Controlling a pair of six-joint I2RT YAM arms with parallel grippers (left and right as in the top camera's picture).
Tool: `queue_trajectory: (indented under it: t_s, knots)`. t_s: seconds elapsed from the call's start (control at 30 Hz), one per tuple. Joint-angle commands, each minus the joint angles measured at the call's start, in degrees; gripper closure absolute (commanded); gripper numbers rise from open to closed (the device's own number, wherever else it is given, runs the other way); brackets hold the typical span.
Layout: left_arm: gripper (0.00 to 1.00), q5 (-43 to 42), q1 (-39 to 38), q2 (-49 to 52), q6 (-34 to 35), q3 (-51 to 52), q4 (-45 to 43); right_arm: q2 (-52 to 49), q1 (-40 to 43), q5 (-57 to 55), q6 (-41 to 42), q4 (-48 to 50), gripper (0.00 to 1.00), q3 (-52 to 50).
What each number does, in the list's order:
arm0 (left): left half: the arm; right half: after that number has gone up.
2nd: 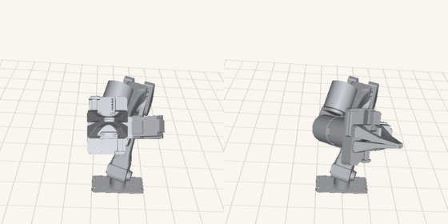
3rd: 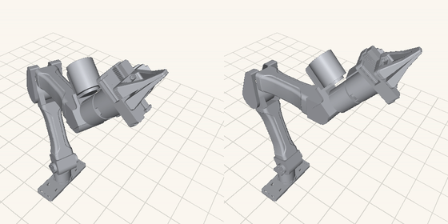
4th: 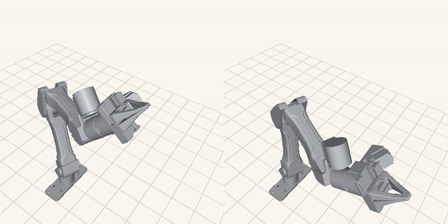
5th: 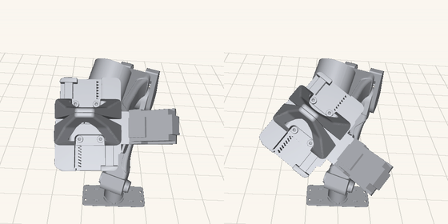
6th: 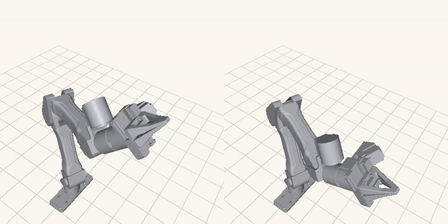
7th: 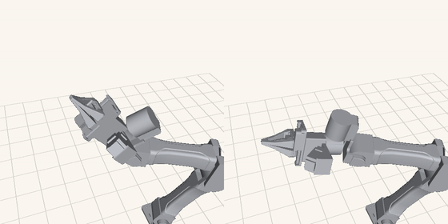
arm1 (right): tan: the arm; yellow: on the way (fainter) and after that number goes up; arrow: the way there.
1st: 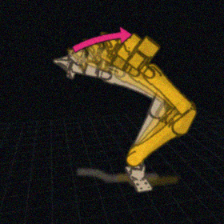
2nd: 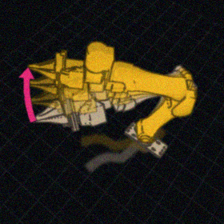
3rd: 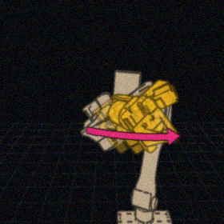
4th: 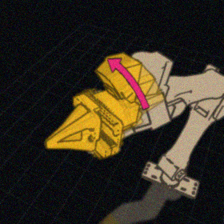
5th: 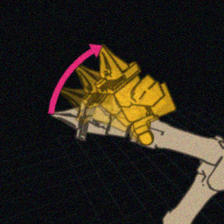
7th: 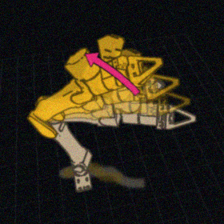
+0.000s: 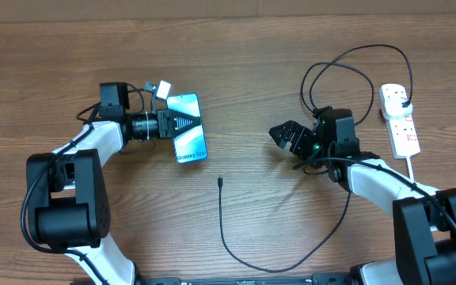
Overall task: Plug charger to phone and switch on socket
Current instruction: 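Hold the phone upright with the left gripper while the right gripper waits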
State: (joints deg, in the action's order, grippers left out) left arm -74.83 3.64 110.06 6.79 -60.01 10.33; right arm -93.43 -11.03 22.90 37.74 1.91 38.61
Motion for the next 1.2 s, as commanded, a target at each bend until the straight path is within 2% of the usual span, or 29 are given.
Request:
queue_trajectory:
  t_s: [0.0,0.2,0.53,1.17]
  knots:
    - [0.96,-2.0,0.6,-1.7,6.5,-0.2,-0.7,-0.2,0.0,-0.6,-0.3,0.3,0.0,0.1]
    - [0.96,3.2,0.2,-1.7,6.6,-0.2,-0.3,-0.2,0.0,-0.6,-0.3,0.3,0.0,0.1]
    - [0.96,6.4,0.1,-1.7,6.6,-0.2,-0.6,-0.2,0.0,-0.6,-0.3,0.3,0.0,0.1]
    - [0.96,6.4,0.1,-1.7,7.6,-0.2,-1.0,-0.2,0.0,-0.6,-0.3,0.3,0.0,0.1]
